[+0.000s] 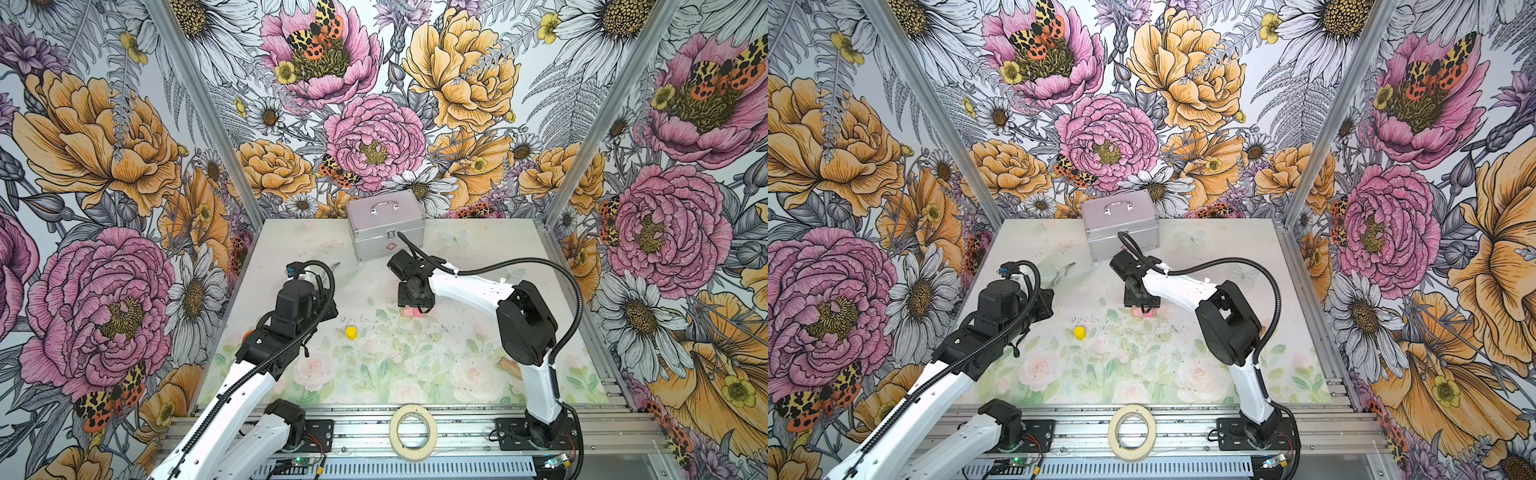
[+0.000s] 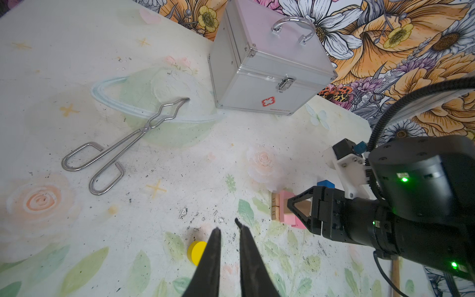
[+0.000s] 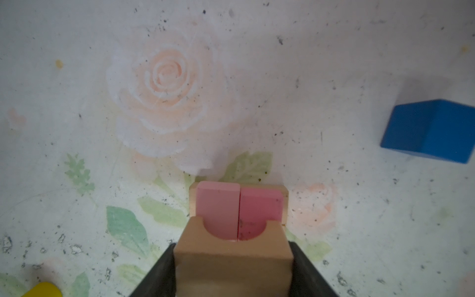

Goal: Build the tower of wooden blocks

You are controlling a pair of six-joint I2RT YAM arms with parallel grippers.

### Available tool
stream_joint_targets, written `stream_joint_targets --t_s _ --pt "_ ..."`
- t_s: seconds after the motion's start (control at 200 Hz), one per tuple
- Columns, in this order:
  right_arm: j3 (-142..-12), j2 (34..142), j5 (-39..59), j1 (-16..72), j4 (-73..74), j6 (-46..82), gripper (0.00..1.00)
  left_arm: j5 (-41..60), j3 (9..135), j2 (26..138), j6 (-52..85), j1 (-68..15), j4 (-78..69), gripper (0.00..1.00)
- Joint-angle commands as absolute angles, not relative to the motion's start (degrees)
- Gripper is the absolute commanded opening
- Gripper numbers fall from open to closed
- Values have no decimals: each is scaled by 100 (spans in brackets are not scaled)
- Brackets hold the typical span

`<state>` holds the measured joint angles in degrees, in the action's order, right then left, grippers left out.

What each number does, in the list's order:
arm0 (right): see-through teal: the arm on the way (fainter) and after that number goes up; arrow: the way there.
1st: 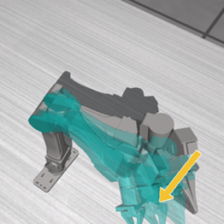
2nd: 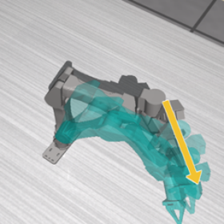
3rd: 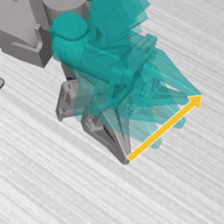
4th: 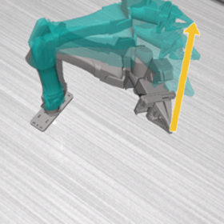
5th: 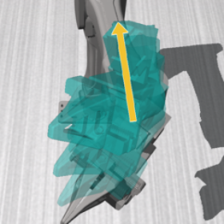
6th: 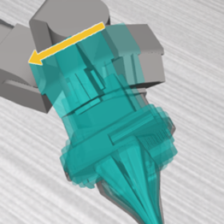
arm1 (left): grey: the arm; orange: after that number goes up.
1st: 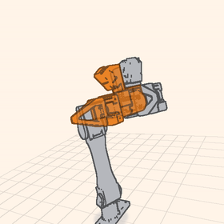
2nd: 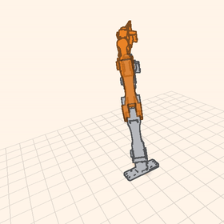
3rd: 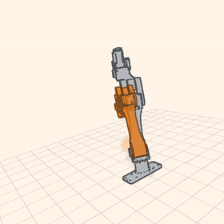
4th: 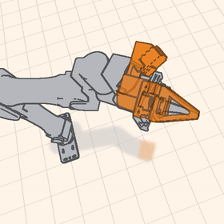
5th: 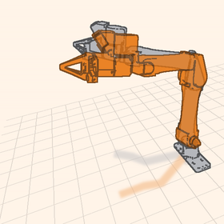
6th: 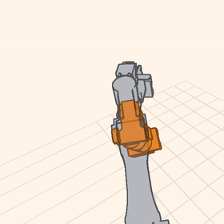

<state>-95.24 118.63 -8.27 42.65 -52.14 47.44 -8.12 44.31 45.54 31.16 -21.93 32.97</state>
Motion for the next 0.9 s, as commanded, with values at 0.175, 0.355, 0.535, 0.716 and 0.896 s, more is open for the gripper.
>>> stream_joint_targets --t_s 0.175,0.355,0.535,0.716,0.896 --pt "-9549 11949 -787 4228 -5168 4701 40 -716 4365 4553 3153 -2154 3164 17" --pt "-9537 11944 -784 4228 -5169 4704 44 -719 4368 4552 3151 -2153 3170 17" --pt "-9536 11953 -781 4219 -5177 4708 47 -720 4368 4552 3151 -2153 3165 17" --pt "-9536 11946 -778 4219 -5174 4711 51 -715 4362 4546 3155 -2153 3163 17" --pt "-9536 11950 -784 4219 -5172 4711 56 -716 4367 4548 3155 -2156 3168 17"
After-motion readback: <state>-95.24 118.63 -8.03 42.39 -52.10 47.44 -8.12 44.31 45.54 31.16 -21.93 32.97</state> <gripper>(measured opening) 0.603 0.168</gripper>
